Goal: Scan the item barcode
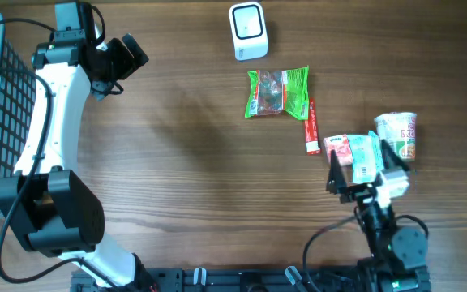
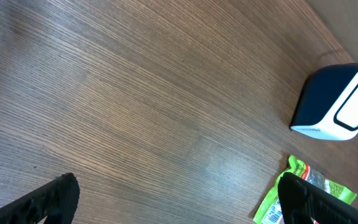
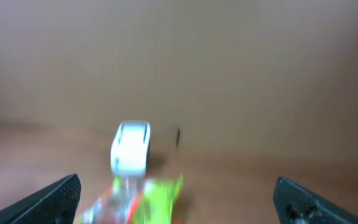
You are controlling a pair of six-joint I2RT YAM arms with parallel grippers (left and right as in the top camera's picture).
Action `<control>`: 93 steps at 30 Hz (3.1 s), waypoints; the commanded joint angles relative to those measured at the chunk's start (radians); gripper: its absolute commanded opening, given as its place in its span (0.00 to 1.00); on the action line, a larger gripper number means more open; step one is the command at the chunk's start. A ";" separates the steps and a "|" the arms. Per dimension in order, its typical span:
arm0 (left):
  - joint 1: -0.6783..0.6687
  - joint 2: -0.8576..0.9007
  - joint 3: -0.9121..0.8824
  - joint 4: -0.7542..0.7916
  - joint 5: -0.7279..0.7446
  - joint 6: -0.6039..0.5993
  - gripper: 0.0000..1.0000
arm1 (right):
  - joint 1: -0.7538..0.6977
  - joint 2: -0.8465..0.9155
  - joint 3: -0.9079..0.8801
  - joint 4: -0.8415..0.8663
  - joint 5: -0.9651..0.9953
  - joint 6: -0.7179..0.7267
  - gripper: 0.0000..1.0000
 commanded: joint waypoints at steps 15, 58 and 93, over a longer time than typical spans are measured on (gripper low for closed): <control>0.004 0.000 0.003 0.001 0.005 -0.002 1.00 | -0.005 0.000 -0.001 -0.116 -0.017 -0.023 1.00; -0.063 -0.757 0.003 -0.001 0.002 -0.002 1.00 | -0.005 0.000 -0.001 -0.116 -0.017 -0.024 1.00; -0.060 -1.823 -1.031 0.732 -0.148 0.017 1.00 | -0.005 0.000 -0.001 -0.116 -0.017 -0.024 1.00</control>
